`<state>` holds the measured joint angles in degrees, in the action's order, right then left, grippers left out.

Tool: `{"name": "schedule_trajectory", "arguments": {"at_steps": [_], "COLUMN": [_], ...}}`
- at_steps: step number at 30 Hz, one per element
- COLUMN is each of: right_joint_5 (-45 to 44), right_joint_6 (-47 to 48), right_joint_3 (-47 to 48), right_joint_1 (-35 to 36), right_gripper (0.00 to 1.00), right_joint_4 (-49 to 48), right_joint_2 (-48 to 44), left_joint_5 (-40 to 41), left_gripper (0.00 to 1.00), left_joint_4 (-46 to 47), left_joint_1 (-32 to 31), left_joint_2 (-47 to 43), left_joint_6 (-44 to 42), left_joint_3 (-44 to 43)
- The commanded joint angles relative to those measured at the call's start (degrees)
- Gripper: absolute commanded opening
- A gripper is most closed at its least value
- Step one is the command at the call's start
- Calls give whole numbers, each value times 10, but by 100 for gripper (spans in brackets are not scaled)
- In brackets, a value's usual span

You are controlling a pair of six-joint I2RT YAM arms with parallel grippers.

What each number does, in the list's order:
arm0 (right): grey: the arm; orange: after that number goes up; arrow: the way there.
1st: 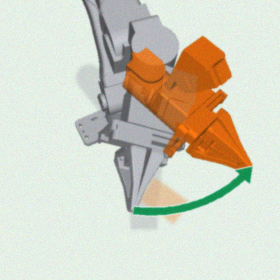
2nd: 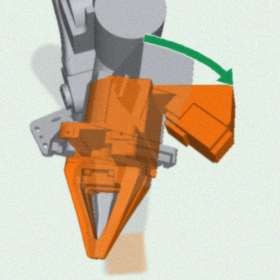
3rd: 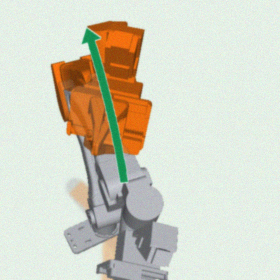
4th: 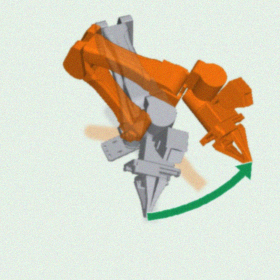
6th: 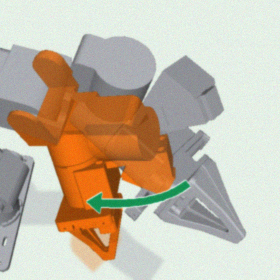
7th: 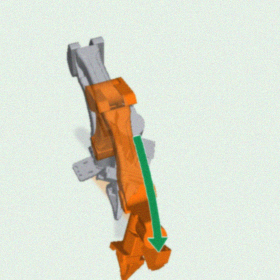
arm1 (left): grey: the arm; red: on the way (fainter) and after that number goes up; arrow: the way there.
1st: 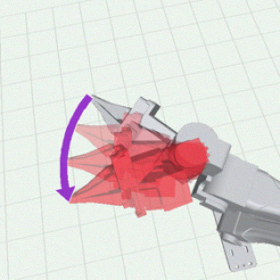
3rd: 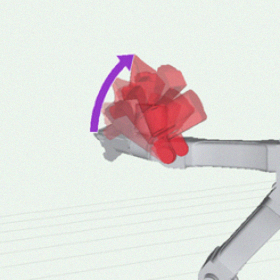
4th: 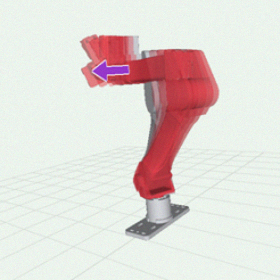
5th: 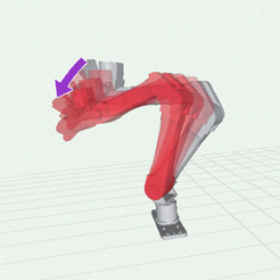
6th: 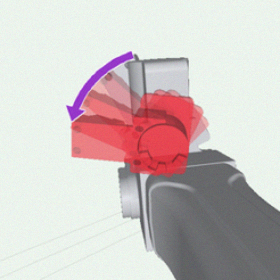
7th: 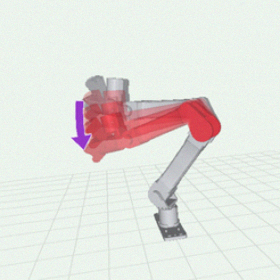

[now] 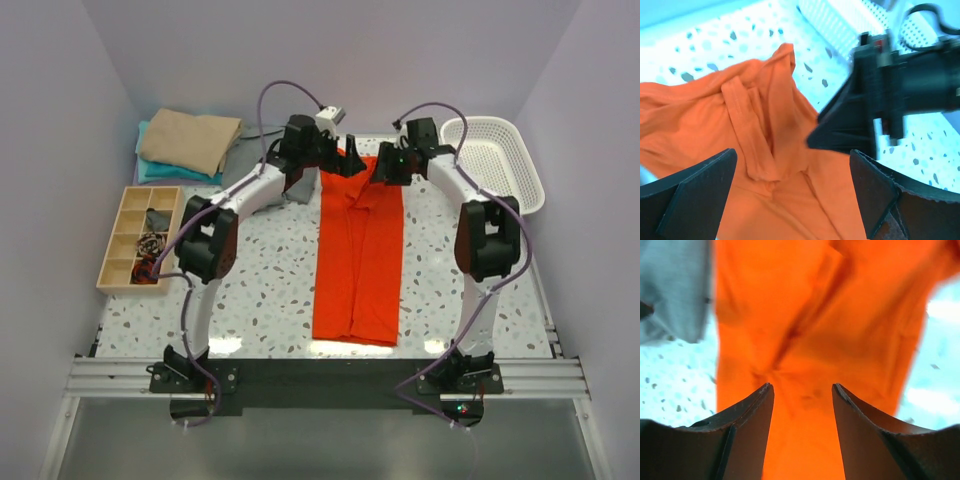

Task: Fold and stack the t-shirts
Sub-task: Fold the tshirt

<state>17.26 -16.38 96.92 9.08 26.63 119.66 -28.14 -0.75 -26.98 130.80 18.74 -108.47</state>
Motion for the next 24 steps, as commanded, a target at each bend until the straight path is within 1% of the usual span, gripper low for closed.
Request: {"name": "schedule_trajectory", "arguments": {"at_steps": [1,2,3,4,6,8,9,13,18,21,24], "right_joint_5": [-44,-64,-82,-131,-171,-232,-250,-312,-372,-395,-415], "right_joint_6": [32,36,41,54,64,76,80,109,133,152,161], "right_joint_3": [100,118,141,150,180,195,204,229,247,261,271], "right_joint_1": [54,71,79,90,117,136,140,159,174,184,192], "right_gripper": [55,54,54,54,55,55,55,55,55,55,53], "right_joint_4": [51,61,66,75,87,102,103,109,107,112,115], "right_joint_2": [9,31,41,48,71,87,98,129,146,158,167], "left_joint_5": [140,181,269,308,393,407,420,460,451,432,415], "left_gripper": [100,100,100,100,100,100,100,100,100,100,100], "left_joint_4": [39,32,19,9,8,8,8,8,11,16,18], "left_joint_1": [-11,-11,-10,-8,7,27,45,69,85,89,90], "left_joint_2": [-134,-149,-173,-186,-219,-237,-253,-279,-286,-281,-274], "left_joint_6": [-9,-13,-13,-12,-2,30,42,58,59,58,59], "left_joint_3": [81,121,137,155,205,244,257,296,311,309,307]}}
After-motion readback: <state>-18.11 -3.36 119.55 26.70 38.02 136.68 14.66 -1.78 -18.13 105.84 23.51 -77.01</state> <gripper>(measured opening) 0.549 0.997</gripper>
